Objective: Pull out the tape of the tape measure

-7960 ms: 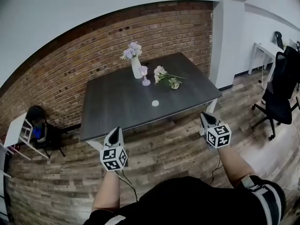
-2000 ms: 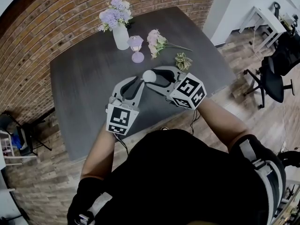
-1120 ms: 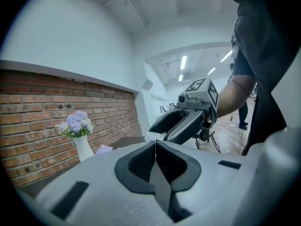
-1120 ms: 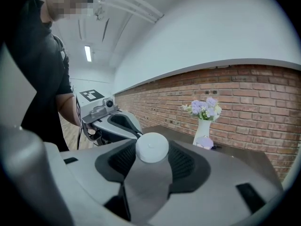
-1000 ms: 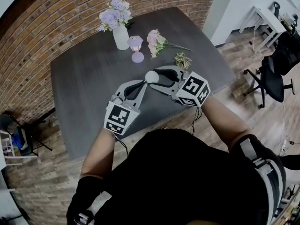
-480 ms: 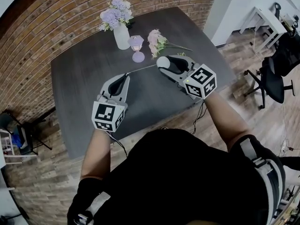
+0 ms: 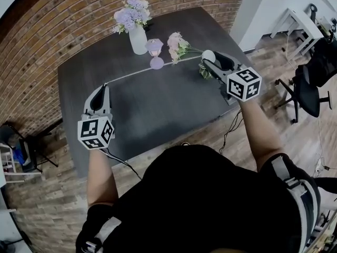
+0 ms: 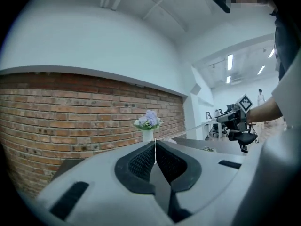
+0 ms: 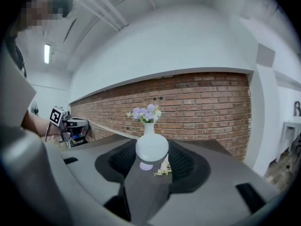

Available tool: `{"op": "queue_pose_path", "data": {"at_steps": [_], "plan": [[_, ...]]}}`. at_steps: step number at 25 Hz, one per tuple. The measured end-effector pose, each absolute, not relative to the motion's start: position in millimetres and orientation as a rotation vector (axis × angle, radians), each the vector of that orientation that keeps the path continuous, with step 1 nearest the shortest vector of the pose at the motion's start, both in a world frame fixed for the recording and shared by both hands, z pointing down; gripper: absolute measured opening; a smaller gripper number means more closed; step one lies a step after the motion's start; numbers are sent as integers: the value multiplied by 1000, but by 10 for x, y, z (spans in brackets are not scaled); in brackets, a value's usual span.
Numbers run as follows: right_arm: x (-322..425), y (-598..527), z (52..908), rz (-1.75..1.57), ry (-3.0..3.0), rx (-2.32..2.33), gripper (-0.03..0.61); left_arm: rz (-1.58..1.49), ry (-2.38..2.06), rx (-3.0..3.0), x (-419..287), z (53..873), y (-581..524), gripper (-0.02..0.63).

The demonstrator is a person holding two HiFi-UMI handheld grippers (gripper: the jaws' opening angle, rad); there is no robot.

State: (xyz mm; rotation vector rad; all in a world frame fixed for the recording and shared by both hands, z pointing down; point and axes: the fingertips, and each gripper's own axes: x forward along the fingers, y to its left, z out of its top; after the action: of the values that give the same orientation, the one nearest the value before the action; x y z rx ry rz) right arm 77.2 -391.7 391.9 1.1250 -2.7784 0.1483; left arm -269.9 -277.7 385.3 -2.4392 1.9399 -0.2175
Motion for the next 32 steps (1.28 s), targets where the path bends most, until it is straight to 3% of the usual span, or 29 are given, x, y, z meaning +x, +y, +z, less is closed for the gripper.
{"op": "queue_pose_path", "data": {"at_steps": [4, 19, 32], "plan": [[914, -3967, 3972, 216, -2760, 1195, 212, -211, 2025, -2398, -2947, 3883, -2726, 11], [659, -3857, 4211, 217, -2730, 1085, 212, -307, 2049, -2454, -2864, 4245, -2685, 11], [534, -3812, 5561, 408, -2461, 1076, 212, -603, 2234, -2579, -2840, 5532, -2620, 12]]}}
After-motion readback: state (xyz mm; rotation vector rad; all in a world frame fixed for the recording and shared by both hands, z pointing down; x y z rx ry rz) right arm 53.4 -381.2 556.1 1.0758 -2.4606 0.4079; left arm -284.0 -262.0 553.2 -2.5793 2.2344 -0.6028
